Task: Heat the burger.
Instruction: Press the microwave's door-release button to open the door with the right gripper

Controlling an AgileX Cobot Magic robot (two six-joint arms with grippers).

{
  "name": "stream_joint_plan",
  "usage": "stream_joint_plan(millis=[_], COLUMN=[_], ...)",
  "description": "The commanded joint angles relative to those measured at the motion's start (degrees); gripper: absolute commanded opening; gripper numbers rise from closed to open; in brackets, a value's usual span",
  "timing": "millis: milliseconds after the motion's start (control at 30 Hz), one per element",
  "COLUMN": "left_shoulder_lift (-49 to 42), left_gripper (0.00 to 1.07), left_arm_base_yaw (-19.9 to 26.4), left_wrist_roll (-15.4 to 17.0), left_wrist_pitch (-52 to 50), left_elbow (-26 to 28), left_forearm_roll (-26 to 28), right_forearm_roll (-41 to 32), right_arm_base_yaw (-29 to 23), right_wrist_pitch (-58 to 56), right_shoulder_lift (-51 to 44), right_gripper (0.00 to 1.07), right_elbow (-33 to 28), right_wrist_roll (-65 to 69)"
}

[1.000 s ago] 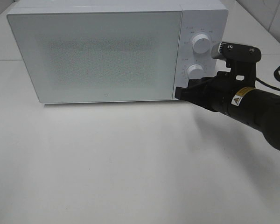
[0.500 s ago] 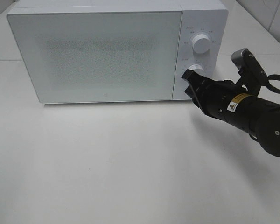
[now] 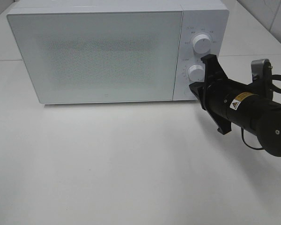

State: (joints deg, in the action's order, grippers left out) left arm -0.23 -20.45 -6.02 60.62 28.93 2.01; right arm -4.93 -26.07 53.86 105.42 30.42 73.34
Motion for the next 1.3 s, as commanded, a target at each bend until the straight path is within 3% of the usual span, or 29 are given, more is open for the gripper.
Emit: stream_joint_plan(millis=[33,500,800,1300], left_shoulder_lift=[-1.26,-1.26,-1.26,-1.26], left_gripper=[0.0,0.0,0.0,0.0], left_arm_base_yaw=[0.34,0.34,0.34,0.34], left_wrist_roll=[0.0,0.0,0.0,0.0], left_wrist_pitch=[-0.92,-0.92,-0.92,-0.92], left_elbow=[-0.11,-0.11,-0.11,-0.11], left_forearm_roll=[0.29,0.29,0.29,0.29], right_forearm_roll=[-1.55,-3.04,-10.2,-11.63], right_arm_base_yaw=[-0.06,-0.06,-0.06,0.11], right_wrist_pitch=[0.52,0.06,-1.43,-1.72], right_shoulder_lift=[-0.06,3.38,5.61,10.66], right_gripper=[0.02,0.02,0.0,0.0], right_elbow=[0.23,1.83,4.53,9.05], right_wrist_roll=[0.97,-1.49,-6.76,-8.42])
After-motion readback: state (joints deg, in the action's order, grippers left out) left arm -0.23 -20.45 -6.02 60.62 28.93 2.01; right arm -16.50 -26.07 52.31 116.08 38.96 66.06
